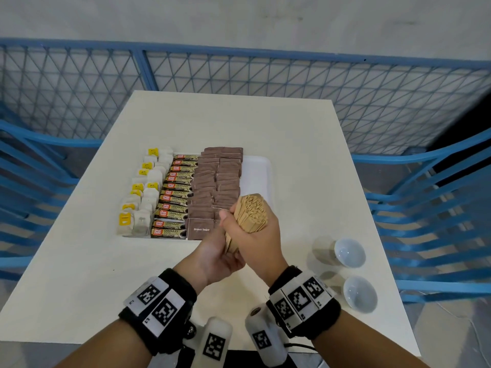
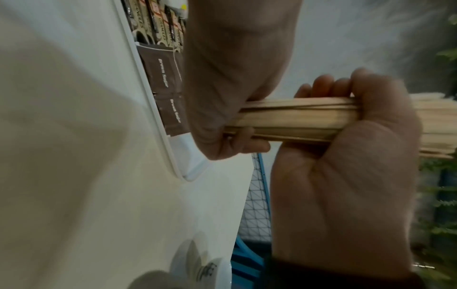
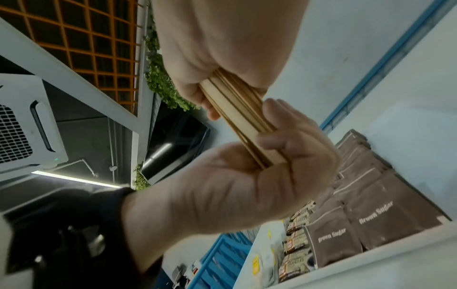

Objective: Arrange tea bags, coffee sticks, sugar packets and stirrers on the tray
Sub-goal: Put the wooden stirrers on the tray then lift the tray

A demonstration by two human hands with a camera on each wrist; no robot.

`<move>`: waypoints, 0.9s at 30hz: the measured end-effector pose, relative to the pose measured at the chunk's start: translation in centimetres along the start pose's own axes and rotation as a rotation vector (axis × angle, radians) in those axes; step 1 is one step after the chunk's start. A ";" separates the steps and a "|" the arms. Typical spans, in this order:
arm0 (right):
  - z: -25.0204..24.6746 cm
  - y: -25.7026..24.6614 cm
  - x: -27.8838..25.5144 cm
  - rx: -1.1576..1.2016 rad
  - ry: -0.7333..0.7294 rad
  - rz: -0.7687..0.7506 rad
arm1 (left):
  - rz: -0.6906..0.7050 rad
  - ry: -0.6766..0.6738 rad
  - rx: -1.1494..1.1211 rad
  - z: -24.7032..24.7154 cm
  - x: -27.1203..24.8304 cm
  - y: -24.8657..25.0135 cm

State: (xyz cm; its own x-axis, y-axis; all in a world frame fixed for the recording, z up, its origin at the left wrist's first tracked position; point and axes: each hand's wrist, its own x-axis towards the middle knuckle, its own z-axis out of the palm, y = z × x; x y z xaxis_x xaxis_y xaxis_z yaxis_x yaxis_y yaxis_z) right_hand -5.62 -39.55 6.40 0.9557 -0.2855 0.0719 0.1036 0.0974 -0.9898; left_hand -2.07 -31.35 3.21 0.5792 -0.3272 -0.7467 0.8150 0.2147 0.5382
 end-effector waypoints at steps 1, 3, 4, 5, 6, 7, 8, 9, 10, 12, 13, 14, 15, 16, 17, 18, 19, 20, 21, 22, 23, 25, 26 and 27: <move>0.1 0.1 -0.1 -0.002 -0.013 -0.001 | 0.008 -0.006 0.007 0.1 -0.2 0.0; 0.3 0.4 -0.2 -0.017 -0.022 -0.007 | 0.025 -0.054 0.001 0.4 -0.5 -0.2; 0.4 0.5 -0.3 -0.026 -0.023 -0.006 | 0.034 -0.082 -0.012 0.6 -0.6 -0.2; 0.4 0.6 -0.3 -0.029 -0.022 -0.001 | 0.049 -0.104 -0.016 0.6 -0.5 -0.3; 0.4 0.8 -0.2 -0.024 -0.017 0.007 | 0.063 -0.116 -0.010 0.6 -0.5 -0.3; 0.4 1.0 -0.1 -0.021 -0.008 0.017 | 0.069 -0.112 0.004 0.6 -0.6 -0.3; 0.3 1.2 0.0 -0.019 0.005 0.027 | 0.071 -0.095 0.039 0.7 -0.9 -0.1; 0.1 1.3 0.1 -0.015 0.006 0.043 | 0.075 -0.060 0.111 0.5 -1.0 0.0; 0.0 1.5 0.1 -0.005 -0.001 0.063 | 0.097 -0.020 0.226 0.1 -0.9 0.1; -0.4 2.3 -0.1 -0.017 -0.050 0.078 | 0.252 0.092 0.496 -1.0 -0.5 0.1; -0.5 2.8 -0.3 -0.033 -0.076 0.083 | 0.412 0.149 0.588 -1.6 -0.3 0.0; -0.5 3.3 -0.5 -0.043 -0.090 0.089 | 0.596 0.178 0.621 -2.0 -0.5 0.0; -0.4 4.1 -0.8 -0.051 -0.098 0.085 | 0.772 0.177 0.623 -2.3 -0.9 0.0; -0.2 5.0 -1.0 -0.060 -0.091 0.081 | 0.940 0.157 0.644 -2.3 -1.4 0.2; 0.0 5.3 -1.3 -0.080 -0.090 0.078 | 1.094 0.120 0.717 -2.2 -2.0 0.3; 0.1 5.7 -1.5 -0.097 -0.100 0.060 | 1.234 0.088 0.845 -2.0 -2.3 0.4; 0.1 6.2 -1.6 -0.113 -0.111 0.041 | 1.361 0.066 1.003 -2.0 -2.3 0.3; 0.2 6.0 -1.7 -0.134 -0.144 0.047 | 1.455 0.059 1.165 -2.0 -1.9 0.1; 0.1 6.4 -1.8 -0.205 -0.160 0.048 | 1.502 0.060 1.306 -2.1 -1.4 -0.3; 0.2 6.8 -1.9 -0.296 -0.155 0.033 | 1.512 0.061 1.422 -2.2 -0.8 -0.8; 0.4 7.2 -1.9 -0.408 -0.152 0.052 | 1.509 0.062 1.509 -2.5 -0.2 -1.5; 0.8 7.2 -2.0 -0.425 -0.187 0.177 | 1.524 0.057 1.569 -3.0 0.8 -2.5; 0.4 8.3 -2.1 -0.567 -0.207 0.146 | 1.545 0.046 1.565 -3.1 1.0 -2.8; 0.5 7.9 -1.9 -0.607 -0.212 0.156 | 1.572 0.037 1.560 -3.0 1.1 -2.9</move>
State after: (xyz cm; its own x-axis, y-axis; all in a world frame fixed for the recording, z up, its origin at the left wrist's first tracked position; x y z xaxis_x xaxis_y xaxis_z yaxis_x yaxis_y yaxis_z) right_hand -6.50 -37.70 -1.50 0.9869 -0.1113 -0.1165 -0.1546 -0.4502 -0.8794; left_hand -3.77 -29.57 -0.33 0.5775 -0.6613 0.4786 -0.8160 -0.4850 0.3145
